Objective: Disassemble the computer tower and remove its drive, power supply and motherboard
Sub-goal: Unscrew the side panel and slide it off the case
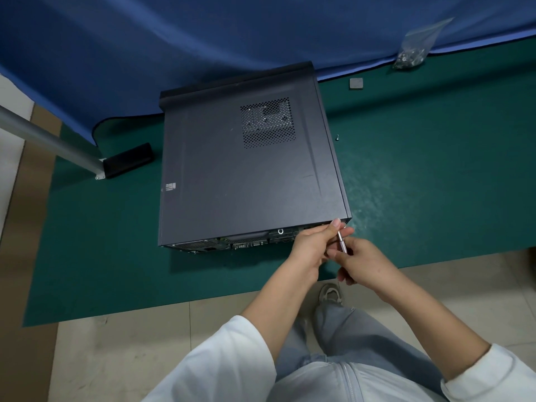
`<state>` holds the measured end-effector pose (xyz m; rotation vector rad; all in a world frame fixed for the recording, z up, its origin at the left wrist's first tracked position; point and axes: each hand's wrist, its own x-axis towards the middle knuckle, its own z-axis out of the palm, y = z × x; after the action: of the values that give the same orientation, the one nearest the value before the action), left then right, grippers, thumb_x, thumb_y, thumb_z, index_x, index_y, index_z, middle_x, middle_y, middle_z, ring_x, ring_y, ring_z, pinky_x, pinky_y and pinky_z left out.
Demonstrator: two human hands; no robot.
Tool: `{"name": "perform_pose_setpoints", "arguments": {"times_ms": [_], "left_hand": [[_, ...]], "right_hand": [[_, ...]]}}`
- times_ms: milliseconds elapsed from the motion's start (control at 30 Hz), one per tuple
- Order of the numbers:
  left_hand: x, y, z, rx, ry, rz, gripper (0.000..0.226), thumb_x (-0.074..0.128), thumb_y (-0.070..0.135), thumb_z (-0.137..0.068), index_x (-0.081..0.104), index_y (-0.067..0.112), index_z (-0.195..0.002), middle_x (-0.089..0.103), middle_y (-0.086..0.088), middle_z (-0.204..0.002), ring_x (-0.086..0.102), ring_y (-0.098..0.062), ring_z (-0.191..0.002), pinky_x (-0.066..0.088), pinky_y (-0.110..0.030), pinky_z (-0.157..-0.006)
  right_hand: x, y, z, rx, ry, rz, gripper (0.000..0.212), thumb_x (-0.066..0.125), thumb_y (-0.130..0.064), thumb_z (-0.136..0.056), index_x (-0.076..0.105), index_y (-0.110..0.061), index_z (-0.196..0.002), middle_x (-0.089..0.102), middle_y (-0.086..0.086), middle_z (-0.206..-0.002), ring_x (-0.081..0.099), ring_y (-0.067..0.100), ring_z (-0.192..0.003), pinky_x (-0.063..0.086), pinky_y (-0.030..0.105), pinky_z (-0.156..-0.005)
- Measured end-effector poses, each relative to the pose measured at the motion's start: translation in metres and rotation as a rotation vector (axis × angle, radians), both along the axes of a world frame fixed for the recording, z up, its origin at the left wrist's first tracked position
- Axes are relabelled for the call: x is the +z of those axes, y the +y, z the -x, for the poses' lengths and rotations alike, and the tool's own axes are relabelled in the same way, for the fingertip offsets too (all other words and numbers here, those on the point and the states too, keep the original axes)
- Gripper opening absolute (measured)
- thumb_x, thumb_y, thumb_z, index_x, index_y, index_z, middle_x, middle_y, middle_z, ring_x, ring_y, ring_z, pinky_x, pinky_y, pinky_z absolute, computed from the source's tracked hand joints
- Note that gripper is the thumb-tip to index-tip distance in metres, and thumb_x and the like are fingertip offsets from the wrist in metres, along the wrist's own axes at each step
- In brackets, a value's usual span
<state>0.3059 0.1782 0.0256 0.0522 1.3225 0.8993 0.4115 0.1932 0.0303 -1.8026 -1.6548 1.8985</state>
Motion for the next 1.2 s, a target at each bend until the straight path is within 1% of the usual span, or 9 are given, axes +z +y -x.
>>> {"name": "perform_pose_setpoints", "arguments": {"times_ms": [167,333,500,600,700,867,1000,1100,1200], "left_hand": [[0.002,-0.005,0.002,-0.034,0.013,-0.006,0.013,0.058,0.023,-0.093,0.068,0.014,-0.092,0.074,0.004,-0.085,0.068,-0.004,-0.075,0.050,-0.019,-0.073],[0.015,-0.016,0.030,-0.035,0.155,-0.088,0.022,0.058,0.029,-0.091,0.068,0.018,-0.108,0.072,0.006,-0.102,0.066,-0.006,-0.097,0.044,-0.024,-0.086],[0.045,-0.020,0.084,-0.063,0.254,-0.212,0.020,0.056,0.033,-0.092,0.069,0.023,-0.104,0.072,0.008,-0.102,0.065,-0.006,-0.101,0.044,-0.027,-0.092],[0.061,-0.019,0.110,-0.094,0.256,-0.265,0.021,0.057,0.033,-0.090,0.070,0.022,-0.102,0.072,0.003,-0.104,0.066,-0.010,-0.103,0.043,-0.030,-0.095],[0.074,-0.014,0.135,-0.068,0.246,-0.302,0.028,0.061,0.037,-0.080,0.071,0.019,-0.099,0.073,-0.001,-0.102,0.067,-0.012,-0.101,0.044,-0.033,-0.095],[0.086,-0.011,0.179,-0.073,0.216,-0.321,0.027,0.060,0.036,-0.081,0.071,0.020,-0.099,0.072,0.001,-0.104,0.066,-0.014,-0.103,0.043,-0.037,-0.099],[0.092,-0.013,0.203,-0.154,0.180,-0.307,0.032,0.066,0.044,-0.072,0.076,0.026,-0.096,0.071,0.001,-0.110,0.067,-0.016,-0.100,0.051,-0.030,-0.083],[0.093,-0.013,0.217,-0.156,0.171,-0.276,0.036,0.075,0.047,-0.063,0.077,0.030,-0.095,0.071,0.004,-0.110,0.068,-0.009,-0.084,0.053,-0.022,-0.069],[0.090,-0.012,0.229,-0.170,0.203,-0.256,0.043,0.080,0.048,-0.055,0.077,0.030,-0.094,0.071,0.005,-0.108,0.066,-0.005,-0.074,0.050,-0.018,-0.061]], "right_hand": [[-0.004,-0.002,-0.004,0.127,-0.065,-0.045,0.012,0.046,-0.015,-0.099,0.053,-0.018,-0.090,0.052,-0.001,-0.061,0.044,0.007,-0.050,0.032,0.019,-0.048],[0.005,0.006,-0.007,0.199,-0.073,-0.290,0.018,0.058,-0.020,-0.092,0.055,-0.026,-0.075,0.046,-0.010,-0.054,0.041,0.001,-0.048,0.031,0.016,-0.047],[0.033,0.027,0.024,0.121,0.181,-0.428,0.010,0.068,-0.023,-0.085,0.061,-0.031,-0.085,0.047,-0.016,-0.051,0.041,0.001,-0.047,0.033,0.012,-0.047],[0.056,0.038,0.063,0.195,0.333,-0.505,0.016,0.070,-0.022,-0.083,0.062,-0.034,-0.090,0.051,-0.018,-0.054,0.046,0.000,-0.050,0.035,0.010,-0.051],[0.069,0.046,0.100,0.260,0.384,-0.617,0.018,0.070,-0.019,-0.083,0.066,-0.033,-0.094,0.063,-0.021,-0.070,0.056,-0.005,-0.067,0.042,0.008,-0.065],[0.082,0.061,0.141,0.340,0.446,-0.688,0.013,0.073,-0.016,-0.081,0.070,-0.028,-0.085,0.061,-0.024,-0.066,0.054,-0.007,-0.066,0.038,0.006,-0.063],[0.083,0.069,0.161,0.382,0.465,-0.688,0.012,0.071,-0.016,-0.082,0.069,-0.027,-0.080,0.060,-0.024,-0.061,0.052,-0.006,-0.063,0.037,0.007,-0.062],[0.080,0.072,0.170,0.412,0.460,-0.704,0.014,0.070,-0.015,-0.083,0.069,-0.029,-0.080,0.057,-0.024,-0.057,0.049,-0.003,-0.057,0.034,0.008,-0.058],[0.075,0.075,0.176,0.442,0.427,-0.724,0.011,0.071,-0.018,-0.083,0.073,-0.029,-0.087,0.062,-0.018,-0.065,0.050,-0.001,-0.060,0.039,0.016,-0.060]]}}
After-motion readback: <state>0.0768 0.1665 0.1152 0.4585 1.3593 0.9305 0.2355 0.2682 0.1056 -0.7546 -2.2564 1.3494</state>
